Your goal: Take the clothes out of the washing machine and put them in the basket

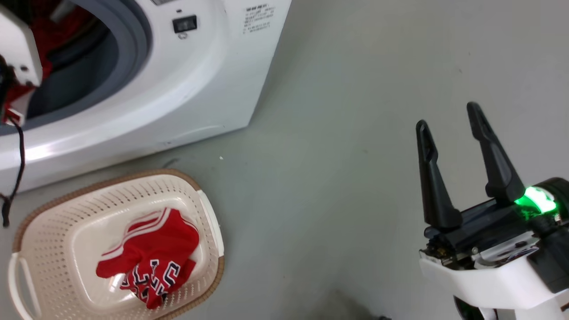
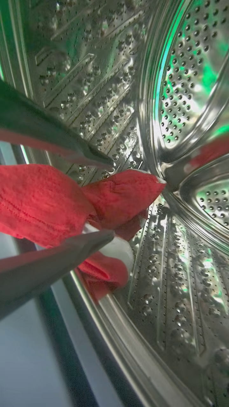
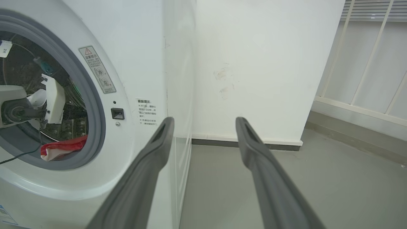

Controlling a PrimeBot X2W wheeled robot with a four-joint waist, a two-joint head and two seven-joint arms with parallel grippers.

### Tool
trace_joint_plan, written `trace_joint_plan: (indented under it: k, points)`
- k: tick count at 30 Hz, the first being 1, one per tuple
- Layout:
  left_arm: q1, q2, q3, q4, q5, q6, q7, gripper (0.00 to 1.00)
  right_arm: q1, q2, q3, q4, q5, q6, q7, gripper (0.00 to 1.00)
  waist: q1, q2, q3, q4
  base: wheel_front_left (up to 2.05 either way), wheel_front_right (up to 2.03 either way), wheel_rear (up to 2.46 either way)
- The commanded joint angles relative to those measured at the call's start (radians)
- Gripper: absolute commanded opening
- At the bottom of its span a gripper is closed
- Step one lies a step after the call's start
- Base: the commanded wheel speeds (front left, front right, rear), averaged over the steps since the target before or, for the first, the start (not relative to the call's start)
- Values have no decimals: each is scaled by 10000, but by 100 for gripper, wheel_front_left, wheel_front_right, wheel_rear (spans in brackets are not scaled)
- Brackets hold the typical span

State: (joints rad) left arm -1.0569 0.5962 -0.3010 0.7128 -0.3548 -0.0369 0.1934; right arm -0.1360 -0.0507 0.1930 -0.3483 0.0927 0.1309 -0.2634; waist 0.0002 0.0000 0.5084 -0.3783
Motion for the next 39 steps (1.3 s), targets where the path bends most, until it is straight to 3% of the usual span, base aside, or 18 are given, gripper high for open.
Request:
trace_joint_plan:
  k: [1, 11, 25, 30, 39]
  points:
    - [-418, 106, -51, 92, -42, -120, 330, 100, -195, 10, -38, -69, 111, -3, -19, 100, -2, 0, 408, -116, 0, 0, 0]
    - [-2596, 185, -94, 999, -1010, -760, 3563, 100, -628, 9, -72, -315, 373, -3, -19, 100, -2, 0, 1443, -376, 0, 0, 0]
    - [-5009, 512, -362, 1291, -1959, -903, 7690, 100, -968, 10, -76, -585, 715, -3, -19, 100, -2, 0, 2573, -768, 0, 0, 0]
    - [-5450, 662, -639, 1177, -1888, -908, 8624, 100, -1023, 9, -76, -634, 816, -3, -19, 100, -2, 0, 2855, -871, 0, 0, 0]
    - [-5421, 709, -1049, 1344, -1706, -896, 9147, 100, -1135, 9, -58, -699, 914, -3, -19, 100, -2, 0, 3158, -947, 0, 0, 0]
